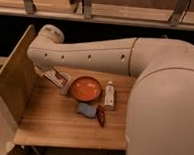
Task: Place the eraser in the ceramic cup
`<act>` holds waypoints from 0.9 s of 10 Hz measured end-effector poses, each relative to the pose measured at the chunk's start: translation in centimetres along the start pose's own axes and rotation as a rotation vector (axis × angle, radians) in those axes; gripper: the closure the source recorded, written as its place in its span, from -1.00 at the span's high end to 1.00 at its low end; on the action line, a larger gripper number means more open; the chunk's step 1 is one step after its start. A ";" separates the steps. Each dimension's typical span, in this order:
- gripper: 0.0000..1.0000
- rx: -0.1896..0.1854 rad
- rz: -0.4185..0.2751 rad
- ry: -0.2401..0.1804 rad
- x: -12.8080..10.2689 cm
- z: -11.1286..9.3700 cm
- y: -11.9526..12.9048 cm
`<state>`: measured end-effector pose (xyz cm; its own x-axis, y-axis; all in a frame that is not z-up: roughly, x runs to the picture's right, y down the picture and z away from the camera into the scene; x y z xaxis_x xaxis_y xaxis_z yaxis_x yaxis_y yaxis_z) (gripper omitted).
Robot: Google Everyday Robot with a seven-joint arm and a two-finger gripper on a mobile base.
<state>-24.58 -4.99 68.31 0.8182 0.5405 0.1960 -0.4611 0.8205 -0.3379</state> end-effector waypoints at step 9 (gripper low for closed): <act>-0.68 0.136 0.000 -0.241 -1.8 -1.6 -7.9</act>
<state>-21.90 -12.74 69.17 0.7205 0.5560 0.4144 -0.5162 0.8291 -0.2149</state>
